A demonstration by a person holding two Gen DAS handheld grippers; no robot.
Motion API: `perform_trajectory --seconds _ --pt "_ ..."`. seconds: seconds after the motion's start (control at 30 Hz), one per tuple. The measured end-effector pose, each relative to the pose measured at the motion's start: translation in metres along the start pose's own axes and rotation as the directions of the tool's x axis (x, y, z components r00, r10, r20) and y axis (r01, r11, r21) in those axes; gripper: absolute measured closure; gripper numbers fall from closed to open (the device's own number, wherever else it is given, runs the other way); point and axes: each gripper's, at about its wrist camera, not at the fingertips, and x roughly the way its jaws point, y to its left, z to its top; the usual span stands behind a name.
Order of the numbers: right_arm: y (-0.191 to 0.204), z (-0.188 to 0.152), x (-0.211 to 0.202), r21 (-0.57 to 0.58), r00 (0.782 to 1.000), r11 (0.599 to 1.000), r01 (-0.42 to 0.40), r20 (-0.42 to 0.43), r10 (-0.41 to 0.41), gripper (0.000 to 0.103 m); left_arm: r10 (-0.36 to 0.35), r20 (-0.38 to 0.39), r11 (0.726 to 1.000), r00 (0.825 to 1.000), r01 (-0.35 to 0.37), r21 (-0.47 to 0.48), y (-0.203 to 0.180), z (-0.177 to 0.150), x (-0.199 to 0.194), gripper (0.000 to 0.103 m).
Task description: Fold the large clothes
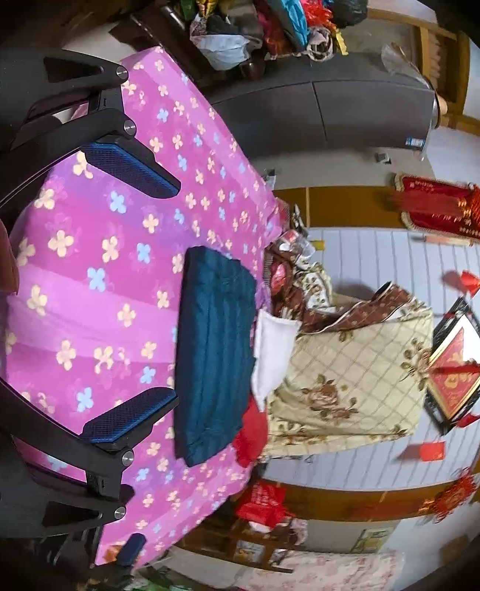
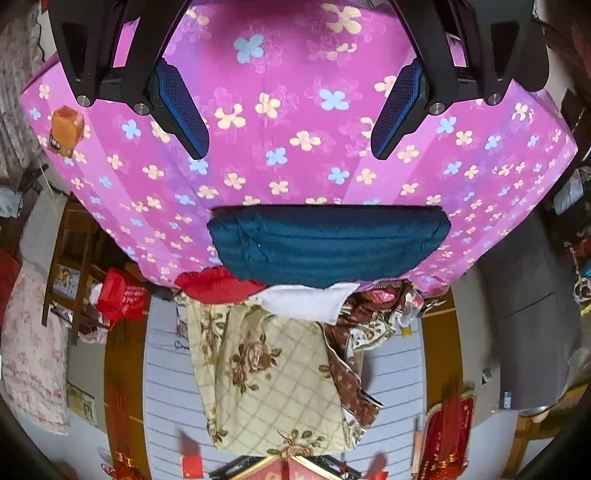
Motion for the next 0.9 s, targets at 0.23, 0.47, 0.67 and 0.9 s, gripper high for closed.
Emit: perform_trajectory --seconds 0.23,0.47,0.67,0.9 --pt "0.011 -0.001 -0.01 -0.046 1.0 0.999 0.027 0.016 -0.026 0.015 -0.012 -0.034 1.0 0.999 0.012 0.007 -0.004 -0.006 0.0 0.001" --pt "0.008 -0.003 -0.003 -0.02 0.999 0.999 0.032 -0.025 -0.032 0.015 -0.021 -0.106 1.0 0.994 0.021 0.0 -0.005 -0.013 0.012 0.001" --pt "0.005 -0.007 0.006 -0.001 0.998 1.0 0.027 -0.062 -0.027 0.015 -0.028 -0.157 1.0 0.987 0.027 -0.01 -0.006 -0.015 0.022 0.001" --pt "0.007 -0.009 0.011 -0.001 0.996 1.0 0.026 -0.083 -0.026 0.015 -0.029 -0.172 1.0 0.985 0.027 -0.014 -0.005 -0.016 0.026 0.001"
